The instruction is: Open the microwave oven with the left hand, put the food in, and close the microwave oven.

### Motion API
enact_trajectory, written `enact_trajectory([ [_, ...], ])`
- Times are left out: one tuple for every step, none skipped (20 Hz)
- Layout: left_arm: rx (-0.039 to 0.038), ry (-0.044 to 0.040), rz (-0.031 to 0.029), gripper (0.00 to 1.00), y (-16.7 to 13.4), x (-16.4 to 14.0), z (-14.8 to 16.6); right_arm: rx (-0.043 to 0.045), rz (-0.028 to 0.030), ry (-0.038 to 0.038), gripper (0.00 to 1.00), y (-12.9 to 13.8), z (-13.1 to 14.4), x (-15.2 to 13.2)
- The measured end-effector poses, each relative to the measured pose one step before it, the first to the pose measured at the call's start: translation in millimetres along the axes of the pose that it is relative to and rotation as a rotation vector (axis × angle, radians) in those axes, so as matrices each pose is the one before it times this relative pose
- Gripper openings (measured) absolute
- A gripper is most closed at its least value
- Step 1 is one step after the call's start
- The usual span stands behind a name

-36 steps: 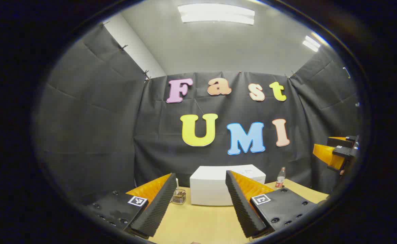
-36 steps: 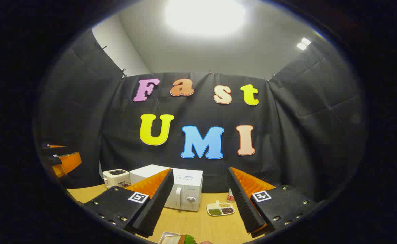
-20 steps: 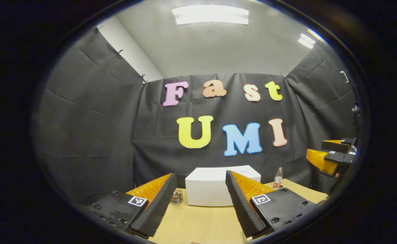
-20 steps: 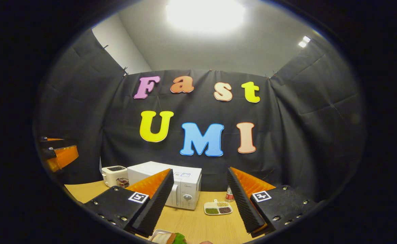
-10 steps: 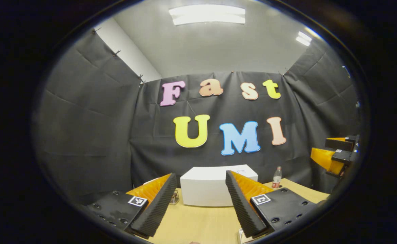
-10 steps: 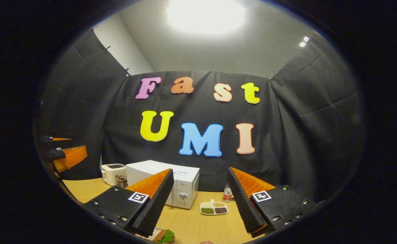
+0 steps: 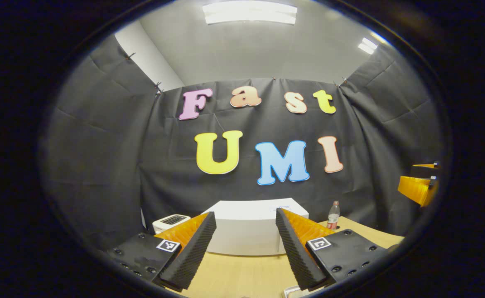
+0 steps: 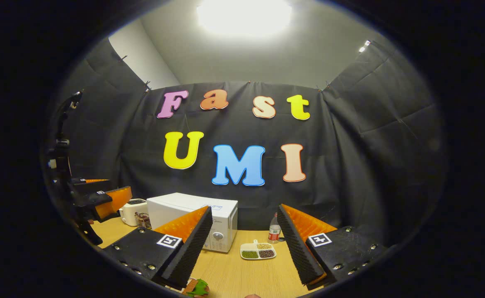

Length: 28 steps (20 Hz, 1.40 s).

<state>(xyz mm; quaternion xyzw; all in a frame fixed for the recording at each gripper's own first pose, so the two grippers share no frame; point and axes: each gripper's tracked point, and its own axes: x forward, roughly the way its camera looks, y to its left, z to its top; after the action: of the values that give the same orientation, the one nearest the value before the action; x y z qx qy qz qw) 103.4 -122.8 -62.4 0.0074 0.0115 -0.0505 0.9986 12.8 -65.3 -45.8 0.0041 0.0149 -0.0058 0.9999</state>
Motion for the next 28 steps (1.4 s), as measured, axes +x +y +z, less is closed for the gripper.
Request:
enact_trajectory([
  [0.00033, 0.01126, -0.01399, 0.98, -2.86, 14.36, -7.24, -0.00261, -0.01003, 0.00401, 0.95, 0.74, -0.3, 3.54],
  [-0.00048, 0.00888, -0.01624, 0.98, -3.99, 14.32, -10.64, -0.00623, -0.00638, -0.00151, 0.95, 1.25, 0.52, 5.02],
  [-0.00252, 0.0078, -0.0183, 0.98, -4.25, 15.42, -7.23, -0.01195, -0.01149, -0.00354, 0.95, 0.7, 1.0, 5.51],
  [-0.00282, 0.00943, -0.02056, 0.94, -4.96, 14.72, -8.61, -0.01261, -0.01778, 0.00479, 0.95, -2.14, -2.03, 5.24],
  [-0.00173, 0.0108, -0.01755, 0.94, -3.93, 13.82, -6.7, -0.00554, -0.01565, 0.00856, 0.95, -1.0, -2.96, 4.5],
  [-0.00099, 0.01055, -0.0155, 0.94, -1.91, 13.31, -9.68, 0.00059, -0.01312, 0.00623, 0.95, 0.5, -0.98, 3.69],
  [-0.00065, 0.0099, -0.01322, 0.94, -1.87, 14.03, -7.17, -0.00273, -0.01341, 0.00463, 0.95, -0.12, -0.97, 3.88],
  [-0.00195, 0.01346, -0.01342, 0.96, -2.19, 13.35, -8.55, -0.00916, -0.01524, 0.00772, 0.95, -2.05, -2.43, 3.27],
  [-0.00356, 0.01676, -0.0143, 0.96, -2.66, 12.65, -8.84, -0.01196, -0.01466, 0.00962, 0.95, -1.97, -2.45, 3.66],
  [-0.00419, 0.01294, -0.01303, 0.94, -2.77, 12.97, -9.06, -0.00964, -0.01431, 0.00893, 0.95, -2.14, -2.87, 3.79],
  [-0.00138, 0.01297, -0.01166, 0.96, -2.58, 11.76, -6.95, -0.00659, -0.01475, 0.01111, 0.95, -2.39, -3.09, 2.44],
  [0.00181, 0.0139, -0.01091, 0.98, -2.64, 11.38, -9.48, -0.00535, -0.01436, 0.01463, 0.95, -1.98, -3.57, 2.44],
  [0.00233, 0.01585, -0.011, 0.98, -2.92, 12.51, -8.34, -0.00502, -0.0146, 0.01733, 0.95, -2.48, -5.23, 0.7],
  [-0.00012, 0.01877, -0.01341, 0.98, -5.43, 10.37, -10.97, -0.00528, -0.01402, 0.01672, 0.95, -2.3, -4.09, 1.21],
  [-0.00249, 0.01776, -0.01665, 0.96, -5.53, 11.64, -10.43, -0.00653, -0.01627, 0.01348, 0.95, -2.83, -3.8, 0.97],
  [-0.00097, 0.01914, -0.01399, 0.98, -5.18, 11.89, -9.6, -0.00726, -0.01874, 0.01022, 0.95, -3.93, -2.38, 0.04],
  [0.00374, 0.01841, -0.00874, 0.98, -3.78, 10.57, -10.35, -0.00726, -0.01777, 0.01092, 0.95, -3.75, -3.18, -0.67],
  [0.00713, 0.01518, -0.00529, 0.98, -3.23, 11.11, -7.45, -0.01028, -0.0194, 0.00914, 0.95, -4.44, -2.42, -0.36],
  [0.00935, 0.01477, -0.00439, 0.94, -3.12, 11.13, -8.68, -0.01118, -0.02148, 0.01047, 0.95, -5.15, -3.02, -1.15],
  [0.0067, 0.00662, -0.002, 0.94, -1.54, 8.14, -5.24, -0.00617, -0.01912, 0.01355, 0.95, -4.21, -3.03, -0.38],
  [0.00543, 0.01255, -0.00486, 0.96, -2.46, 9.69, -7.43, -0.00032, -0.01522, 0.01464, 0.95, -3.21, -3.3, -1.98],
  [0.00047, 0.00768, -0.00365, 0.98, -1.64, 7.46, -5.05, 0.00151, -0.01406, 0.01098, 0.95, -3.91, -1.07, -1.58],
  [0.00268, 0.01222, -0.00478, 0.99, -2.2, 5.86, -4.47, -0.00063, -0.01493, 0.00615, 0.95, -4.3, -1.05, -2.01],
  [0.00154, 0.0093, -0.00507, 1.0, -2.01, 6.34, -6.04, -0.00518, -0.01392, 0.00173, 0.95, -3.14, -0.08, -2.83],
  [-0.00178, 0.01171, -0.01054, 0.9, -4.09, 5.47, -4.96, -0.00941, -0.01255, 0.0008, 0.95, -2.43, 0.01, -2.06],
  [-0.00013, 0.01016, -0.00713, 0.96, -3.39, 5.17, -5.43, -0.01025, -0.01097, 0.0004, 0.95, -3.01, -0.76, -1.93],
  [0.004, 0.01091, -0.00337, 0.95, -2.41, 4.27, -2.97, -0.00713, -0.00653, 0.00448, 0.95, -1.53, -1.94, -1.95],
  [0.00593, 0.00997, -0.00927, 0.84, -4.98, 4.17, -4.11, -0.0003, -0.00518, 0.00753, 0.95, -1.47, -2.21, -1.23],
])
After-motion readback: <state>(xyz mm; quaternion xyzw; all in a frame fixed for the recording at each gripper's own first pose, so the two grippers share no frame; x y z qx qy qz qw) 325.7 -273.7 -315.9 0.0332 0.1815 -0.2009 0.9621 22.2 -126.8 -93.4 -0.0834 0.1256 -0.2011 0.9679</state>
